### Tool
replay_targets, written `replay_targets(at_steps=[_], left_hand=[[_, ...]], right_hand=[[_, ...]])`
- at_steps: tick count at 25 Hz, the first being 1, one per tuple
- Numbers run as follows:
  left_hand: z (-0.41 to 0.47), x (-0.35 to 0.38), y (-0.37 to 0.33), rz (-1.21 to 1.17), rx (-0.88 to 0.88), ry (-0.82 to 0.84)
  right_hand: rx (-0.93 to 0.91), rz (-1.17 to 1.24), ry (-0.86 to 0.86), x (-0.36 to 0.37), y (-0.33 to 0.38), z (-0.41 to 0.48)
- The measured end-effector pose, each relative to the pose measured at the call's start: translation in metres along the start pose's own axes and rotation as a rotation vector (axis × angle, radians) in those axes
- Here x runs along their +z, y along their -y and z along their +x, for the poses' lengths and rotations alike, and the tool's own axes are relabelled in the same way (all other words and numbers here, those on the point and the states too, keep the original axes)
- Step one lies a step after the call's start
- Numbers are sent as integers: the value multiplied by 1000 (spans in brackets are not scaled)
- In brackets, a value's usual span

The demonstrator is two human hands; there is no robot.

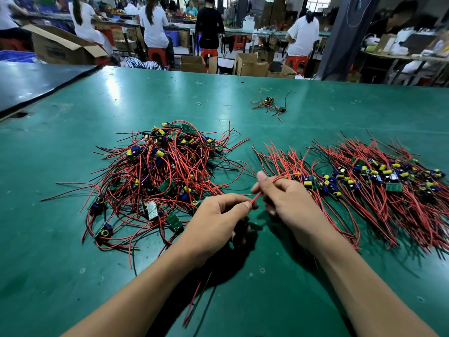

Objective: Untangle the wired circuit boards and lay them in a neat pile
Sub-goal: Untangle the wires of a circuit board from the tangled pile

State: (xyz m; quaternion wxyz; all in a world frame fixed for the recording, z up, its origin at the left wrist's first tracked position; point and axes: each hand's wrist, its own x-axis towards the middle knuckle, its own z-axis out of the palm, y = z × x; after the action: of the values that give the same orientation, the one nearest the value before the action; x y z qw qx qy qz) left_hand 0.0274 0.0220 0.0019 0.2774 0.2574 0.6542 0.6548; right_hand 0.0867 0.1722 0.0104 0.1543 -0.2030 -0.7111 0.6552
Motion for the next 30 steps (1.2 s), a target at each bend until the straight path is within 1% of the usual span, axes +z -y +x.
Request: replay_targets(at_steps=[2, 4, 7, 8, 11, 13, 15, 16, 18, 20, 22, 23, 24, 26, 28, 30], left_hand=[[0, -1, -1, -43, -11, -13], [0, -2, -1, -45, -9, -11], [0, -3, -1, -6, -6, 12], [0, -3, -1, 8, -7, 20], [-1, -2, -2, 32, 5, 42], [-2, -2, -2, 40, 14, 50], [-3, -2, -2, 48, 21, 61], [-3, -2, -3, 59, 32, 70], [-3, -3, -3, 101, 61, 88], [-4, -4, -2, 138, 78, 93], [-4, -4, -2, 120, 72, 90], [-4, -4, -2, 101, 62, 81], [-3, -4, -2, 80, 49, 61], [-1, -4, -1, 30, 14, 5], [1, -3, -1, -22, -22, -32], [1, -2, 0, -56, -38, -41]], right_hand=[[-42, -57, 144, 8, 0, -4], [-78, -122, 175, 10, -2, -5], [-116, -205, 80, 4, 0, -2], [-119, -193, 30, 0, 0, 0], [-98, -76, -110, -10, -2, 5], [-94, -39, -182, -13, -2, 7], [-71, 37, -221, -9, 0, 9], [-32, 106, -227, -8, 2, 9], [99, 231, -201, -10, 8, 9], [234, 339, -94, -14, 12, 8], [308, 418, -13, -17, 13, 6], [319, 440, -12, -16, 13, 5], [308, 449, -32, -15, 13, 5], [224, 445, -58, -9, 12, 6], [133, 408, -8, -2, 9, 6], [85, 306, 85, 8, 3, 2]])
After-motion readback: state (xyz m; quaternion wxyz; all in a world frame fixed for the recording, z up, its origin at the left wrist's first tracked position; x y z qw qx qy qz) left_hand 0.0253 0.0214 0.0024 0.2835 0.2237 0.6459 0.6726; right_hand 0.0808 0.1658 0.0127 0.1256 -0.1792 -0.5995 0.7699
